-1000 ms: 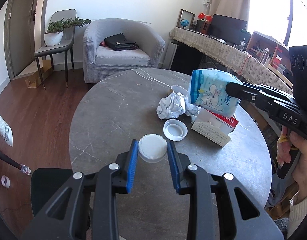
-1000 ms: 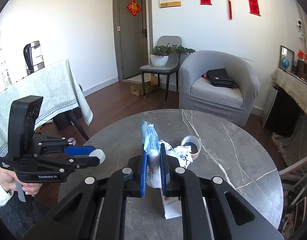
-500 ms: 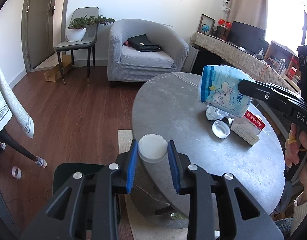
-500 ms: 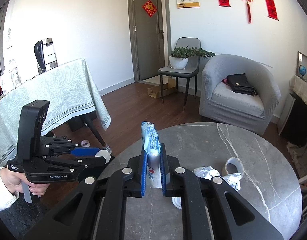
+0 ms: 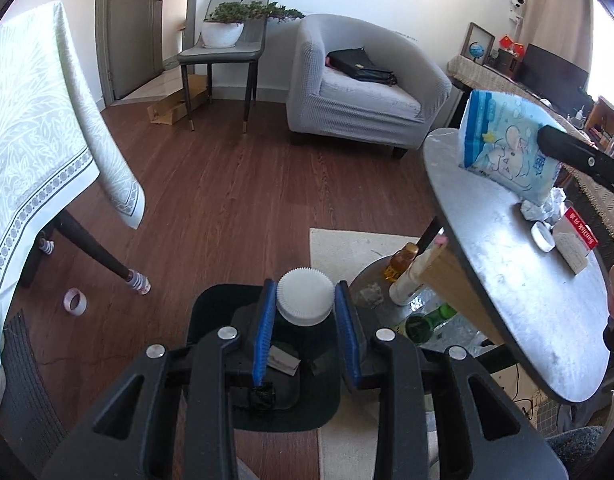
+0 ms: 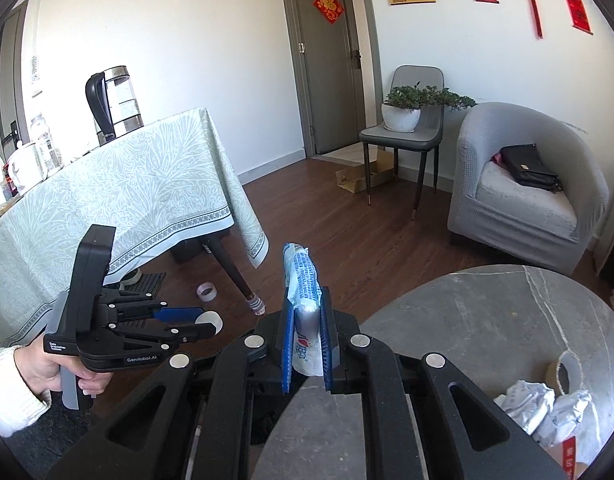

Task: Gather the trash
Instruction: 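Carry the white cap with the left tool to the bin and release, then lower the blue-white wipes pack with the right tool into the bin and open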

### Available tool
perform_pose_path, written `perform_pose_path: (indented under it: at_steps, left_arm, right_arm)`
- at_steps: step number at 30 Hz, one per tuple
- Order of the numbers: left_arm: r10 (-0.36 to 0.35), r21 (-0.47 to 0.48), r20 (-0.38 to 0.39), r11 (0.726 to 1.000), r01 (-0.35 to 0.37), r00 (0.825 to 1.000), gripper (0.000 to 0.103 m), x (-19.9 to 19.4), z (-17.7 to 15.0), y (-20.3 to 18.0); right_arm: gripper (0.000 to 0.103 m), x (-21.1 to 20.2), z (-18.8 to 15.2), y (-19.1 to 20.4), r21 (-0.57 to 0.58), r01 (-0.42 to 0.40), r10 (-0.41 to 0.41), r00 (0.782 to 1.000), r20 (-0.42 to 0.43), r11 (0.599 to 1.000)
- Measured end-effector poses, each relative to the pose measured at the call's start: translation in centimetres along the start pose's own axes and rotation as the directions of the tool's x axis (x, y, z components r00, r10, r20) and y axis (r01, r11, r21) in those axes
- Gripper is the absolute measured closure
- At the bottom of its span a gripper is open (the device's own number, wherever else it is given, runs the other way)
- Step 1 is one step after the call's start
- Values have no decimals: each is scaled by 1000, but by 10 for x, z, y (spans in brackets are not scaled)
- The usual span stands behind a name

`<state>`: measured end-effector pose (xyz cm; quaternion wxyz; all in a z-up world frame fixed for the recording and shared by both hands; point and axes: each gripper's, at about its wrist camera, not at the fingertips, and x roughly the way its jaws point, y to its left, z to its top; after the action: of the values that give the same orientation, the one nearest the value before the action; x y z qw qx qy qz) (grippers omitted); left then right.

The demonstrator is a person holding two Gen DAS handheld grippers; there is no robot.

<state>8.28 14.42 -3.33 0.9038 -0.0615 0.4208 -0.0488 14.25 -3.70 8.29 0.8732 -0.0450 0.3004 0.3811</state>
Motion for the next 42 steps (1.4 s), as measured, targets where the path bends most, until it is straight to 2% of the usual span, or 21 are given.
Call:
perform_pose_path:
  at_steps: [7,11,16,20,27,31,35,42]
  left_arm:
    - [54,3,-110,999,-54,992,71,13,-19,33]
    - [90,16,-183,996,-88,979,71,25,-30,43]
    - [98,27,-256,995,-94,962,71,41,-43,57]
    - [105,40,-300,994,-98,948,66,49,-52,66]
    - [107,7,-277,994,-109,955,64,38,-52,85]
    - [104,-28,-231,993,-113,967,63,23,-46,95]
    - [99,-45,-180,993,-108,979,63,8,-40,100]
    - [83,-65,-93,994,-89,992,72,-14,-29,102]
  right_arm:
    - [92,37,13,32,-6,-50,49,998,-40,999]
    - [92,57,15,45,-4,-67,66,996,-67,998]
    - [92,79,16,58,5,-85,85,991,-99,996]
    - [92,100,15,70,14,-92,93,985,-143,996]
    - [92,136,6,89,20,-90,92,968,-232,996]
    - [92,158,-4,97,27,-93,97,953,-288,995]
    - [92,181,-19,106,29,-97,101,931,-352,995]
    - [92,218,-49,116,35,-104,108,885,-452,994]
